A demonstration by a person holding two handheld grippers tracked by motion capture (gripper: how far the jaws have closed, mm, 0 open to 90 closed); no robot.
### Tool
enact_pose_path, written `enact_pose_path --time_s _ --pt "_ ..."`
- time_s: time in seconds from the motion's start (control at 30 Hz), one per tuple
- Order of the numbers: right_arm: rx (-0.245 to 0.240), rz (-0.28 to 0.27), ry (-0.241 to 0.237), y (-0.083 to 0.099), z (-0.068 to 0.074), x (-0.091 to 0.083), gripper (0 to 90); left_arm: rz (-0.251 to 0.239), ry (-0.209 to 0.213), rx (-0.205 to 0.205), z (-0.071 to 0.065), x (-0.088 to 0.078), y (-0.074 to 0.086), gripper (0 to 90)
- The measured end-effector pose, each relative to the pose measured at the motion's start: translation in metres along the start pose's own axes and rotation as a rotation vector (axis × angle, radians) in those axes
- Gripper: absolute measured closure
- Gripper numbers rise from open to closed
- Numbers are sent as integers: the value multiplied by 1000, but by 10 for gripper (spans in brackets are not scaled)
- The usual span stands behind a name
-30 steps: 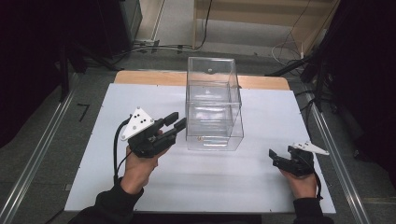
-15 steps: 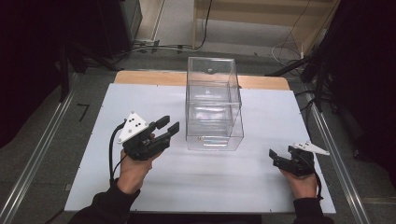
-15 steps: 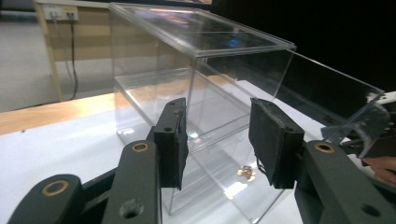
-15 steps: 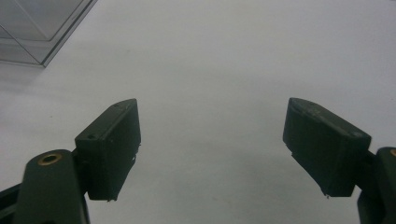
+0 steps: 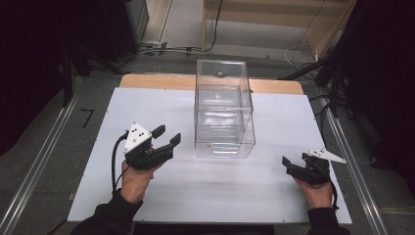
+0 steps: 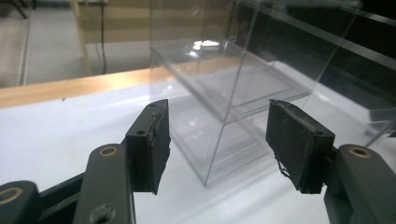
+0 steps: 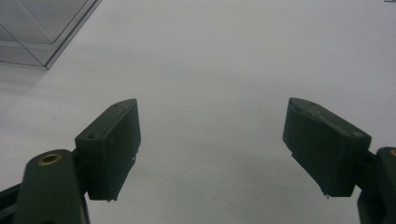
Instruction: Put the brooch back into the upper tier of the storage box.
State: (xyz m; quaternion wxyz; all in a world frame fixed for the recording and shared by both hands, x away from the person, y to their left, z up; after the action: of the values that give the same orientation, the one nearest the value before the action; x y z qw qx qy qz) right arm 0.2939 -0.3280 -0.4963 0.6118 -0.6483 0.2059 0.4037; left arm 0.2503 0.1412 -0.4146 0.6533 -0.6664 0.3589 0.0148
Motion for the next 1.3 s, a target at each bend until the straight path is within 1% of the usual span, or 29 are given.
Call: enact_pose_path --time_s 0.1,0.17,0.27,0.43,0.47,0.57,0.83,1.27,1.3 --pt "0 2 -1 0 0 0 173 26 -10 -13 5 4 7 371" --pt "-1 0 0 0 0 0 173 38 -21 -14 7 5 11 364" --pt "1 -1 1 0 0 0 173 49 -47 -19 13 6 18 334" --pt "-1 -1 0 0 0 0 173 77 -70 -27 23 7 31 330" --pt "-1 0 -1 0 0 0 173 81 -74 -34 25 6 33 321" --pt "-5 -1 -2 0 1 0 173 84 -92 -38 30 5 38 309" --pt "-5 -3 0 0 0 -1 173 112 -135 -47 42 2 52 290" --pt "-5 -2 0 0 0 -1 173 136 -179 -75 56 -6 66 269" --pt "-5 -2 0 0 0 -1 173 138 -187 -78 57 -8 66 269"
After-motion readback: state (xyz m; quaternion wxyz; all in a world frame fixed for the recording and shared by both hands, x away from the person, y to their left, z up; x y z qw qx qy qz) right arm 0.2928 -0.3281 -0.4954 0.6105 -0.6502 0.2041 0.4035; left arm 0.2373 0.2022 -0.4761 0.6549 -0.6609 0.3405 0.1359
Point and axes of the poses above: each handheld gripper's, and its own axes: x roughly forward along the jaws, y roughly out of its underside, z roughly to its left, the point moved 1 cm from there along x, roughly forward along the jaws, and after that the axes turned 11 degrees about z, right-handed, at the moved point
